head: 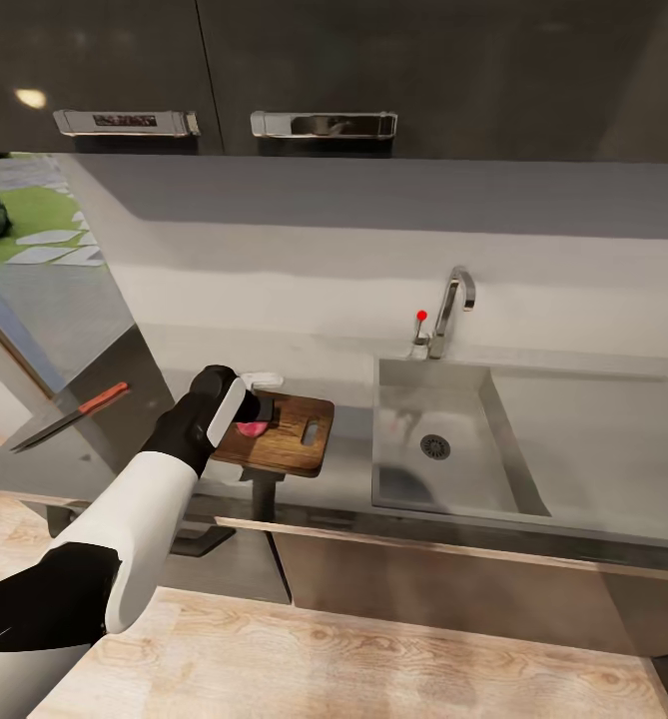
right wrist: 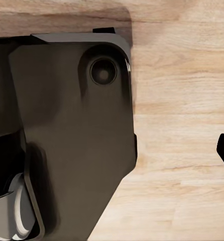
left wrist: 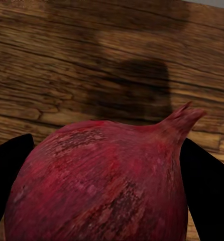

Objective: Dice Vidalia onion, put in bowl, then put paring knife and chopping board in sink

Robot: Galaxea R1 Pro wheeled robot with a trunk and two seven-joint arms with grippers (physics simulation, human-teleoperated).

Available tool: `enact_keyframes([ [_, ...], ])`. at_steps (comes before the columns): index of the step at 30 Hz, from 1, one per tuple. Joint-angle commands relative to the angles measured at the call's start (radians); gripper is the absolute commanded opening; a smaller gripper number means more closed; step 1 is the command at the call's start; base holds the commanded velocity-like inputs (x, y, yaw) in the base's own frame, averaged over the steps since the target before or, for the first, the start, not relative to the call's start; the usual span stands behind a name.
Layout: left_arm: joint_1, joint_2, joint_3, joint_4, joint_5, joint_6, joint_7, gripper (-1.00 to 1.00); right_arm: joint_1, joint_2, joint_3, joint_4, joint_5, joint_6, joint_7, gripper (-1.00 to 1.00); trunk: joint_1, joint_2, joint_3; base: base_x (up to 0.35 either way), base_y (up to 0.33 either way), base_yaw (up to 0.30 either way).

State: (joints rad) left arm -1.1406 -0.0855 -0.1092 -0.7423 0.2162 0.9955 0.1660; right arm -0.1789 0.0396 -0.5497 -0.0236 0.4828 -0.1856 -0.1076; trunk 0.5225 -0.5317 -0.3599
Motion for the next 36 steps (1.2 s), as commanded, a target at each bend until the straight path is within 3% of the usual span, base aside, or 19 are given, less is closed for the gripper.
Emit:
enact_keyframes([
  [1,-0.001,0.000,-0.003,-0.002,0.010,0.003,0.010,-1.00,-0.001,0.000,-0.008,0.001,0.011,-0.003,-0.004,1.00,0.000,-0.001,-0.001,0.000,0.000,0.000],
  [36,-0.001,-0.004,-0.014,0.003,0.011,0.003,0.010,-1.00,-0.001,0.005,-0.009,0.001,0.010,-0.002,-0.006,1.00,0.000,-0.001,-0.007,0.017,0.000,0.000],
])
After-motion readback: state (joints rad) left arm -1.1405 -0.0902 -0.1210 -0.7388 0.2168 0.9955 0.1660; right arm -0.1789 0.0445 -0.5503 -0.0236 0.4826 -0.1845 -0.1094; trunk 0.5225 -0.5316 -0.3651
